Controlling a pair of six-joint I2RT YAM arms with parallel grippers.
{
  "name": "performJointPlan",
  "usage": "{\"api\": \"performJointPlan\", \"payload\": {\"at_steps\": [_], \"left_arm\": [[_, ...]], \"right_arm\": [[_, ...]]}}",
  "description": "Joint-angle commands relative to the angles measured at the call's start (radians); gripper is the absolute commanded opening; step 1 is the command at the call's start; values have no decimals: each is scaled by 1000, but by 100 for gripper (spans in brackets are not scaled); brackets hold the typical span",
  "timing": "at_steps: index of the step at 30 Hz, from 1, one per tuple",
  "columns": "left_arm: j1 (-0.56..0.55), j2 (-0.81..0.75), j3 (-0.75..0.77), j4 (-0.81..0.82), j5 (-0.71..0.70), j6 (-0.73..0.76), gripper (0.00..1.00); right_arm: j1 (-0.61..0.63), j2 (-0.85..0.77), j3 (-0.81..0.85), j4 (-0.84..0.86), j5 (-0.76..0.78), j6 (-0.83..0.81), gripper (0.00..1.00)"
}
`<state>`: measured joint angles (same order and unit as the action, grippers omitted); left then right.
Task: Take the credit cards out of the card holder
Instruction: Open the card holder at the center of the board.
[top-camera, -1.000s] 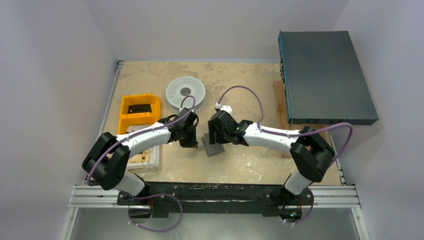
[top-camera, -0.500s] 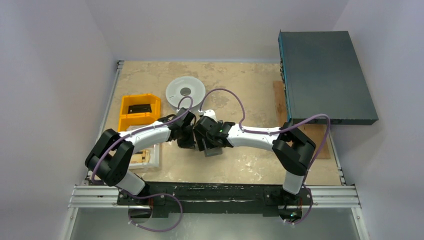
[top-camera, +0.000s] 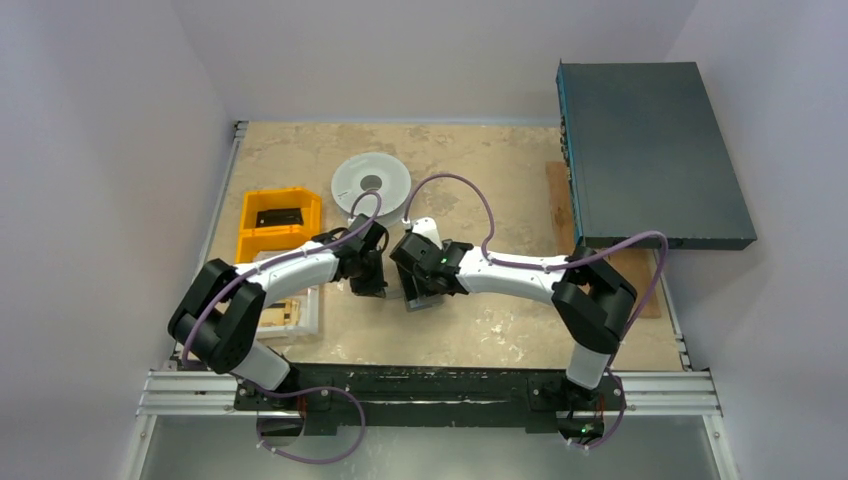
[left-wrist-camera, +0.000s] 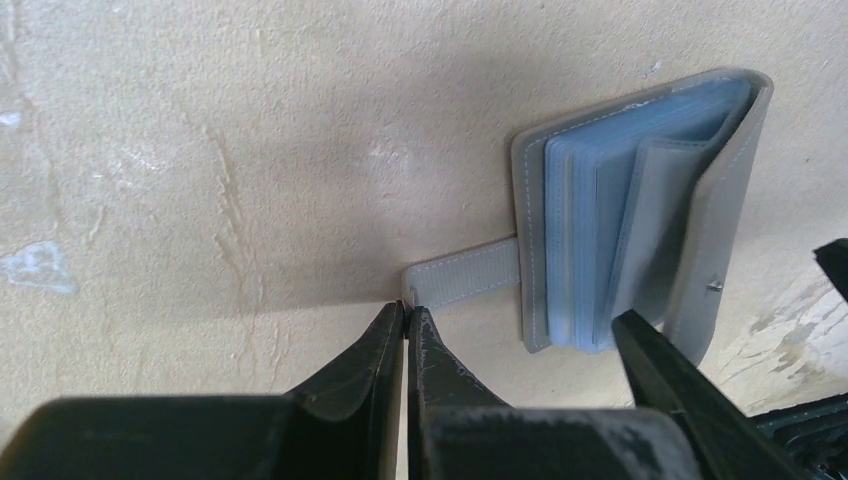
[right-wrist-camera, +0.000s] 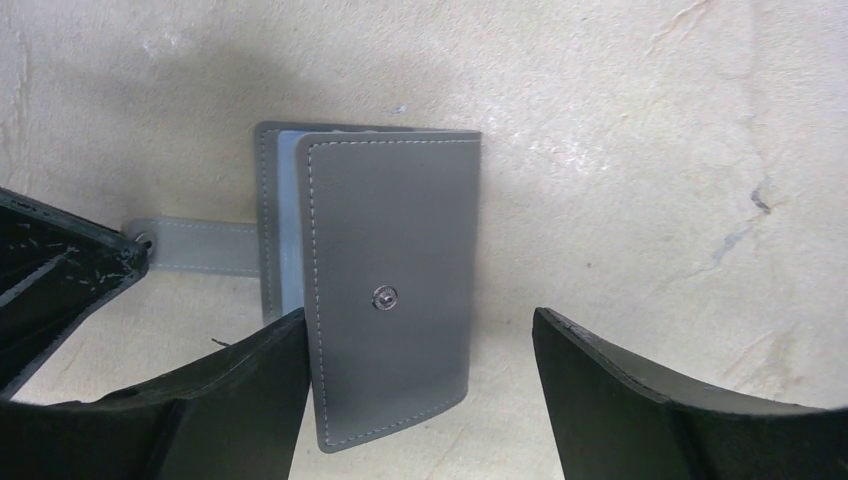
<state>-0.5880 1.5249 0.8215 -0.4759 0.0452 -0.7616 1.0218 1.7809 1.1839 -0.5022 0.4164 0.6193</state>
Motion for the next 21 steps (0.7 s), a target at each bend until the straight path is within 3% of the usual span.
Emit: {"api": "performJointPlan", "payload": {"at_steps": [1,6,14,21], "left_arm": [[18,-50,-7,-48,-41,38,0],[25,-56,0,-77,-82,58,0],[36,-64,10,-96,-91,76,0],[39,-76,25,-112,-95,95,0]], "right_arm": [[-1,-73,24,-59,78,26,76],[-8,-105,6,-70,75,37,75],[-38,-123,-48,-75,80,52,53],[-55,-108,-143,-31,44,66,45]]}}
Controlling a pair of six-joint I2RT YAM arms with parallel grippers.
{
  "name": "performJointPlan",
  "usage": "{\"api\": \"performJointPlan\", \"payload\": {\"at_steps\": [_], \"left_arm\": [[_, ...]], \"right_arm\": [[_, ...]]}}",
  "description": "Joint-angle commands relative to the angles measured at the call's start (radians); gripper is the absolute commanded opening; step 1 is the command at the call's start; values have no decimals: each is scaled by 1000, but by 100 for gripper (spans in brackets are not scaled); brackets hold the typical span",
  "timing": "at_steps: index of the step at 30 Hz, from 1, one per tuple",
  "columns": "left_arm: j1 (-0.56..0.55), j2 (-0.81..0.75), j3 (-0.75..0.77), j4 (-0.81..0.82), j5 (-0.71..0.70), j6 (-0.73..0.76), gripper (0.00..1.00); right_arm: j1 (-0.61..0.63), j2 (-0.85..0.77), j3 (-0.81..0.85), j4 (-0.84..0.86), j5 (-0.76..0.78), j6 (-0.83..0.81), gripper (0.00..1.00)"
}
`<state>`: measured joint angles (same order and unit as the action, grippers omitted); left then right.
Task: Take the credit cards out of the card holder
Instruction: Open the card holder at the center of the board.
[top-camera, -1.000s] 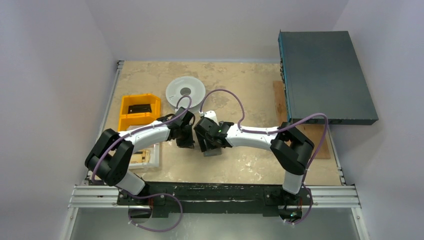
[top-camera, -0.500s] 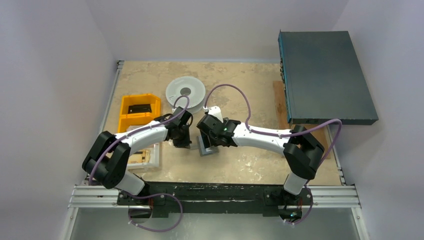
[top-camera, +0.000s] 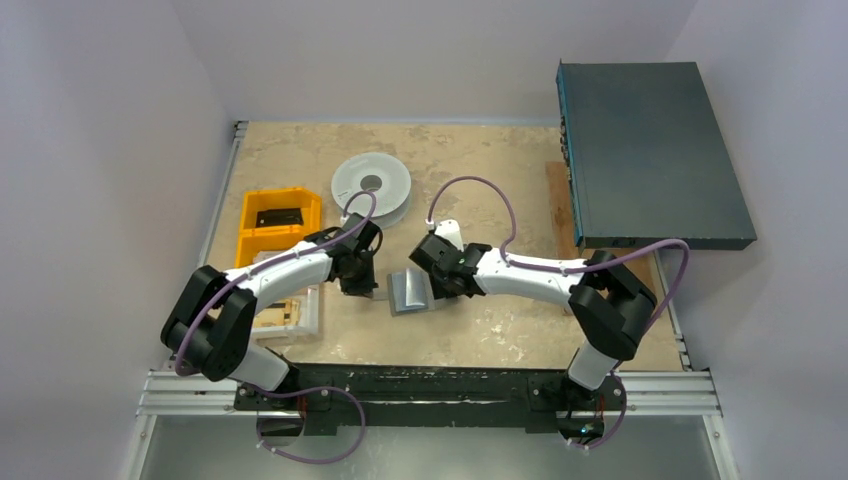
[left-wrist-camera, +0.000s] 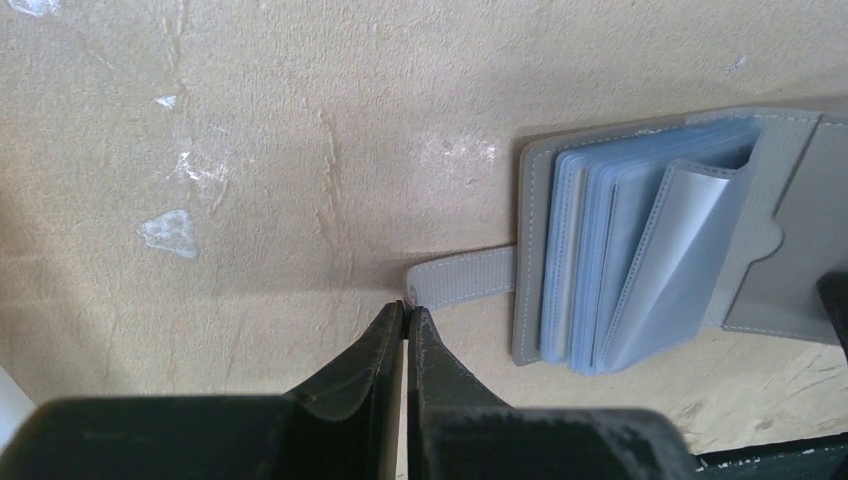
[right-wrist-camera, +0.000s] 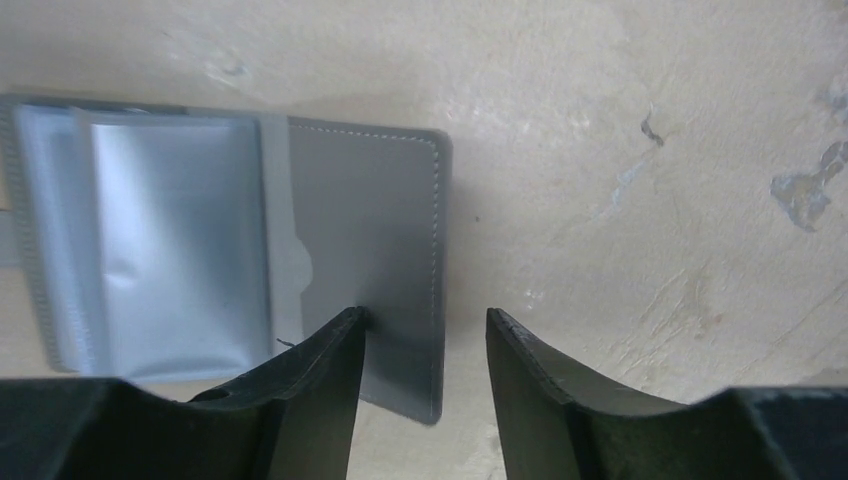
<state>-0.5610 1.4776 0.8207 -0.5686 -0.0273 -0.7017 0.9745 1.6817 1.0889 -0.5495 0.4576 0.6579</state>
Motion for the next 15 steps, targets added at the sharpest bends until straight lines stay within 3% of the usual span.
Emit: {"api": "performJointPlan", "payload": {"at_steps": [1,6,15], "left_arm": [[10,-27,30,-21,-21,37,0],[11,-17,37,-7,-4,37,0],[10,-8,37,6,5,40,0]], "right_arm": [[-9,-2,-58,21,-9,31,44],[-9,12,-63,28,-50,40,40],[-8,-74,109,-62,-29,-7,44]]}}
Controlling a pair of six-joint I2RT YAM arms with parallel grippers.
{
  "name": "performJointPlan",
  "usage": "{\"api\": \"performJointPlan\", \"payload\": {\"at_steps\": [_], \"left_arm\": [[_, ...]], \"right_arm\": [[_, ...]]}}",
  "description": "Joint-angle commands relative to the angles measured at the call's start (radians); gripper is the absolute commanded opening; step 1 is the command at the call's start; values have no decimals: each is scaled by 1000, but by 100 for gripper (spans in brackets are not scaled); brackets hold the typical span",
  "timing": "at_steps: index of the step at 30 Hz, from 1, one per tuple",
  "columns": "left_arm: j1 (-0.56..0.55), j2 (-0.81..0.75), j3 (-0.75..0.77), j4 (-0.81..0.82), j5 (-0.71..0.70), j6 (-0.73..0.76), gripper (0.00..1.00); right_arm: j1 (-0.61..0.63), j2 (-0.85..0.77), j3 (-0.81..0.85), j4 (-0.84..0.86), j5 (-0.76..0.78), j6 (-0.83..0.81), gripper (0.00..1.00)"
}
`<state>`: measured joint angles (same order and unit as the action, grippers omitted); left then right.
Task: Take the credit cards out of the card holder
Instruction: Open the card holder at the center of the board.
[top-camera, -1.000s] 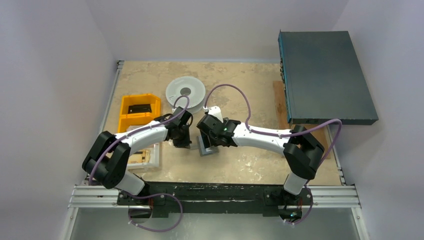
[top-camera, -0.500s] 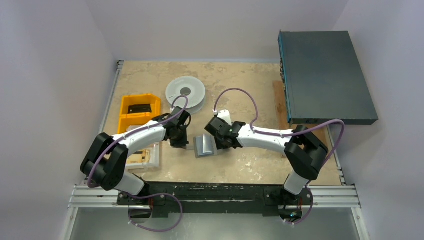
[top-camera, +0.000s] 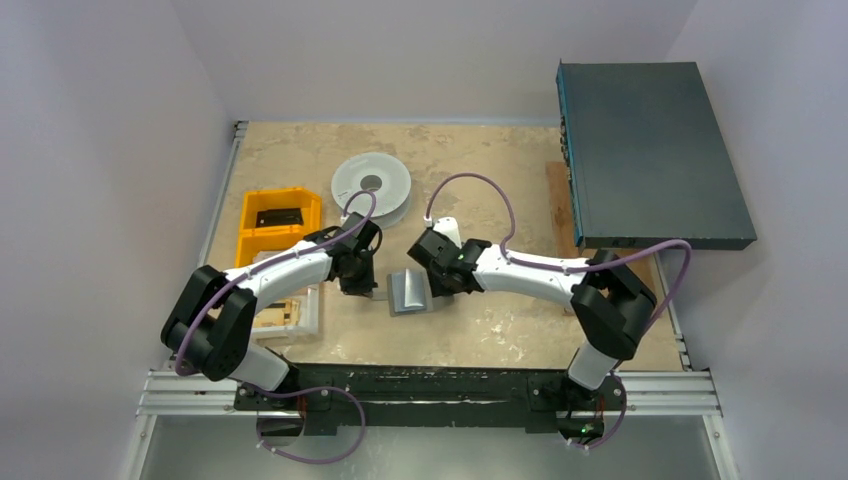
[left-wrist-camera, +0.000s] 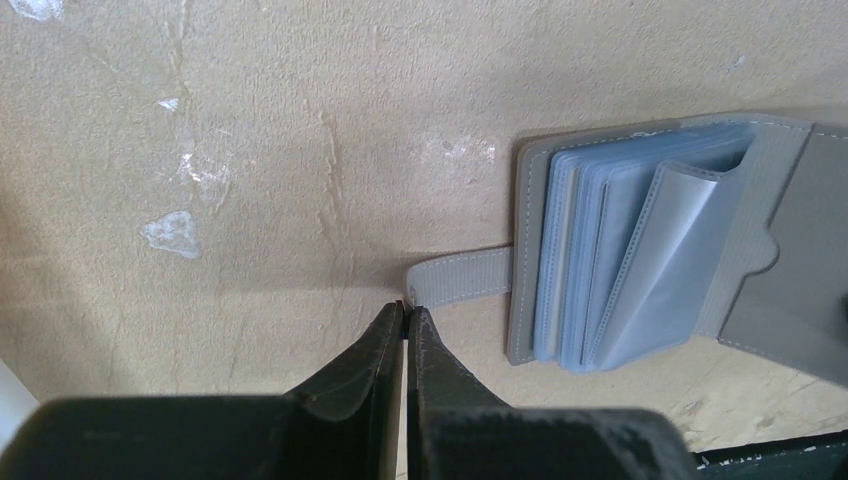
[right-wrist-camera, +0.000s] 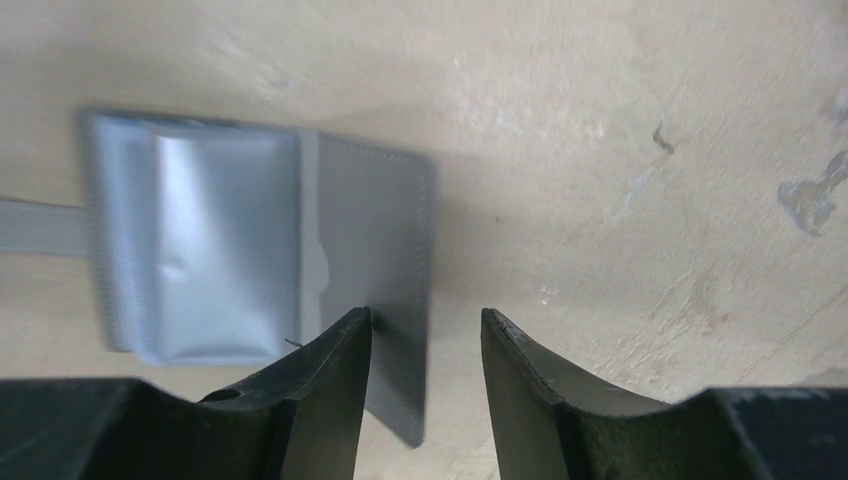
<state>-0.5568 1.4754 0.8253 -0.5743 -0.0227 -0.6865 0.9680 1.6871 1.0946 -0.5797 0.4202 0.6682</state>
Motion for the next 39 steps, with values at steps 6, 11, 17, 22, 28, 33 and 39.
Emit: {"api": "performJointPlan", "payload": {"at_steps": [6,11,17,22,28,33,39], "left_arm": [[6,-13,30,12,-5,25,0],[7,-21,25,14,-10,25,0],[7,-18,25,19,-5,23,0],[10,-13,28,21,2,24,0],[14,-14,28,20,4,28,0],[18,-13,28,19,4,27,0],[23,-12,27,19,3,30,0]], "right_arm": [[1,-87,222,-30,-33,-42,44],[5,-50,254,23,-98,-47,44],[5,46,235,100,-171,-35,42],[6,88,230,137,-178,-26,41],[6,126,207,147,-166,-20,43],[6,177,187,142,-146,-10,48],[4,185,138,162,-150,-1,48]]}}
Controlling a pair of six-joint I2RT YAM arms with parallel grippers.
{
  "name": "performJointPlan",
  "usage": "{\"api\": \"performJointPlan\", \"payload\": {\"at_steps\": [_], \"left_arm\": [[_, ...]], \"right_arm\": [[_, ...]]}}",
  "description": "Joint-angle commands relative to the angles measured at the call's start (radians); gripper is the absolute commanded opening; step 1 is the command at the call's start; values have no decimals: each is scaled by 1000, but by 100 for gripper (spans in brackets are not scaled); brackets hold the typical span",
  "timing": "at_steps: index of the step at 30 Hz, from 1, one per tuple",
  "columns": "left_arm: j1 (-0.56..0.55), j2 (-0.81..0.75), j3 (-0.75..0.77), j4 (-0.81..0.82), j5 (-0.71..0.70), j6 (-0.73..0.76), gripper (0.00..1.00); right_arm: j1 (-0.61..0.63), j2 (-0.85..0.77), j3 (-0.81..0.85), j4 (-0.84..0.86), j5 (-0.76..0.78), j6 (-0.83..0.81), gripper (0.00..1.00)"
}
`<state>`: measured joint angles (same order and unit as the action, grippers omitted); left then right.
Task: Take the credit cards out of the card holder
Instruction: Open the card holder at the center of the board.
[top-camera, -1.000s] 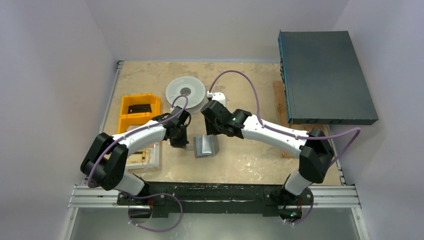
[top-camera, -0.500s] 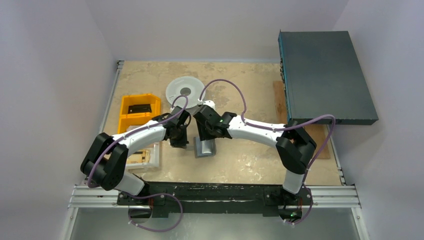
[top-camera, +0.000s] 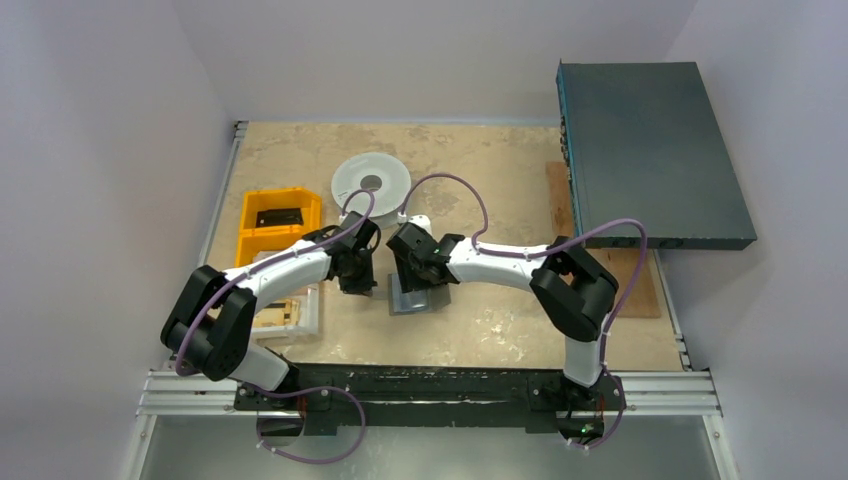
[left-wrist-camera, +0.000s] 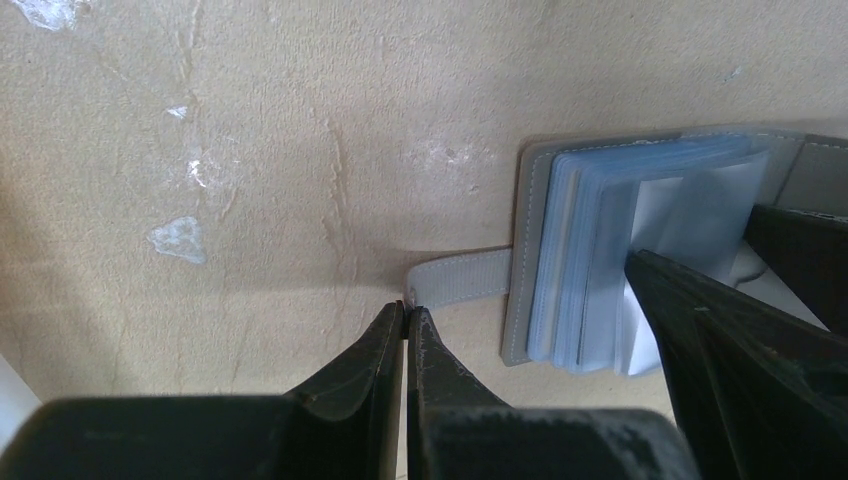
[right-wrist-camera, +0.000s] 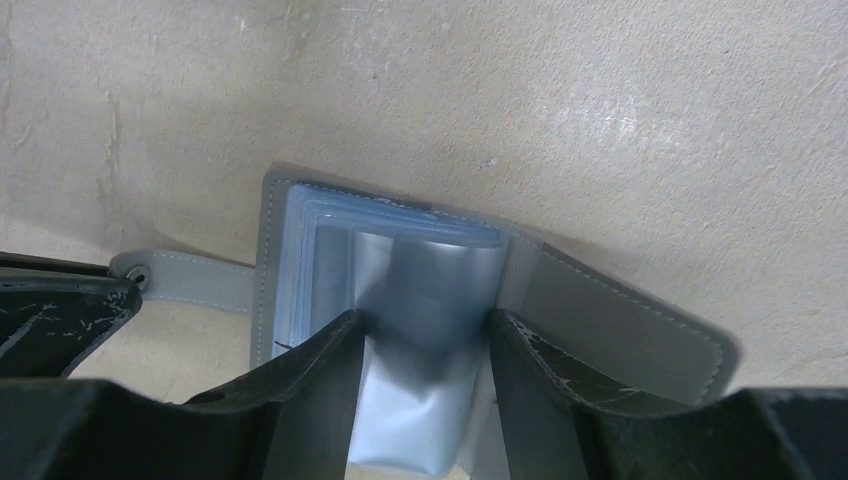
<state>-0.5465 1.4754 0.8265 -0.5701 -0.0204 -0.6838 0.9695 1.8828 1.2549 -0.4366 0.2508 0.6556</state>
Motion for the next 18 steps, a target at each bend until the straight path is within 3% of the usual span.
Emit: {"api": "performJointPlan", "payload": {"at_steps": [1,18], "left_arm": [[13,-11,25,13,0,27,0],[19,-13,25,-8,-9,27,0]], "right_arm": [[3,-9,-26,19,21,13,48],[-74,-130,-185,24,34,22,41]]}}
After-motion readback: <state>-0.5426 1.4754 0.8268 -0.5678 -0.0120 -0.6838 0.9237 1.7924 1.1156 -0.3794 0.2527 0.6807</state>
